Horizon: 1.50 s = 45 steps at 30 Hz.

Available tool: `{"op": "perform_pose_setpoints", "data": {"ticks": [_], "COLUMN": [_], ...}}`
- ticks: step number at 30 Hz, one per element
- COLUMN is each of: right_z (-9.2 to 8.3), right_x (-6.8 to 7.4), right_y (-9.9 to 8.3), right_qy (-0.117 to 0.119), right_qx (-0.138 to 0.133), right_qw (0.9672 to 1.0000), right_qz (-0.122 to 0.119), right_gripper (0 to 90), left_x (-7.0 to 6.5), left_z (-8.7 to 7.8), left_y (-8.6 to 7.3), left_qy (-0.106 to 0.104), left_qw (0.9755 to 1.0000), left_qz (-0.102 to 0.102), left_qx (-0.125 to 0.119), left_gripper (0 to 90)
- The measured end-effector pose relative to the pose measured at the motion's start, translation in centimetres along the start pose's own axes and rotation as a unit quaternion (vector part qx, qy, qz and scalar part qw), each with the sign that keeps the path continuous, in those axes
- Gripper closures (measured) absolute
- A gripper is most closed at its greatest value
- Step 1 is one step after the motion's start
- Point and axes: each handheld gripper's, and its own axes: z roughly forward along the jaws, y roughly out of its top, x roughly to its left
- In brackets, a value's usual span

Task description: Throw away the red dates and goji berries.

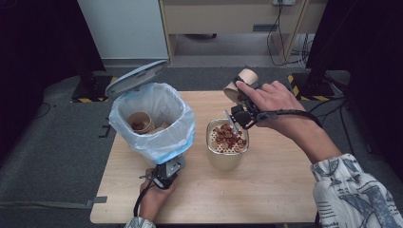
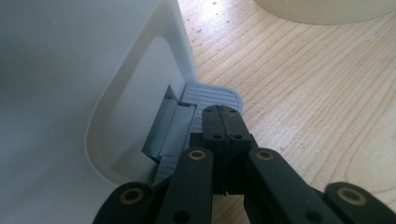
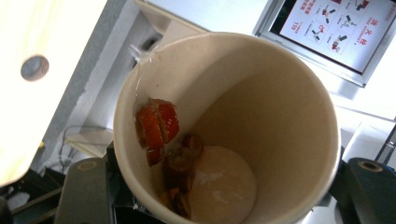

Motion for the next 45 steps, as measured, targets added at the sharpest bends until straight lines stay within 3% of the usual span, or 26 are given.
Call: {"op": "perform_pose_setpoints", "data": {"ticks": [2,4,9,11,12,15,16,20,26,32,38,40,43,45], "right_z": [0.0,0.0,0.5,0.6,0.6,0.5,0.6,0.6,0.4,0.4,0.7,0.8,0.9,1.0], "right_x": [-0.6,-0.6,1.2,0.6,0.5,1.4,1.6,1.2,1.0,1.3,1.8,1.9,2.1,2.2], "right_y": [-0.8,-0.9,0.9,0.3,0.3,1.0,1.2,0.7,0.0,-0.3,-0.5,-0.6,-1.1,-1.4], "right_qy": [-0.01,-0.014,0.005,-0.009,-0.012,0.002,0.006,0.001,0.002,0.017,0.033,0.041,0.054,0.063], "right_qx": [0.011,0.017,0.004,0.014,0.016,0.007,0.005,0.005,0.002,-0.007,-0.027,-0.034,-0.049,-0.056], "right_qw": [0.9996,0.9993,0.9991,0.9999,0.9998,0.9993,0.9992,1.0,0.9999,0.9973,0.9905,0.9859,0.9752,0.9662], "right_qz": [0.024,0.028,-0.041,0.0,0.0,-0.037,-0.038,-0.007,0.014,0.071,0.131,0.159,0.209,0.244], "right_gripper": [32.7,32.7,32.7,32.7,32.7,32.7,32.6,32.6,32.4,32.3,32.2,32.2,32.2,32.2], "left_x": [0.0,0.0,0.0,0.0,0.0,0.0,0.0,0.0,0.0,0.0,0.0,0.0,0.0,0.0], "left_z": [0.0,0.0,0.0,0.0,0.0,0.0,0.0,0.0,0.0,0.0,0.0,0.0,0.0,0.0], "left_y": [0.0,0.0,0.0,0.0,0.0,0.0,0.0,0.0,0.0,0.0,0.0,0.0,0.0,0.0], "left_qy": [0.0,0.0,0.0,0.0,-0.001,-0.001,-0.001,0.0,0.0,-0.001,-0.001,-0.001,-0.001,-0.001], "left_qw": [1.0,1.0,1.0,1.0,1.0,1.0,1.0,1.0,1.0,1.0,1.0,1.0,1.0,1.0], "left_qz": [0.0,-0.001,-0.001,0.0,-0.001,0.0,0.0,0.0,0.0,0.001,0.0,0.001,0.0,0.0], "left_qx": [0.0,0.0,0.0,0.0,0.0,0.001,0.001,-0.001,-0.001,-0.001,0.001,-0.001,0.0,0.0], "left_gripper": [89.2,89.2,89.1,89.1,89.1,89.2,89.2,89.1,89.1,89.1,89.1,89.1,89.1,89.1]}}
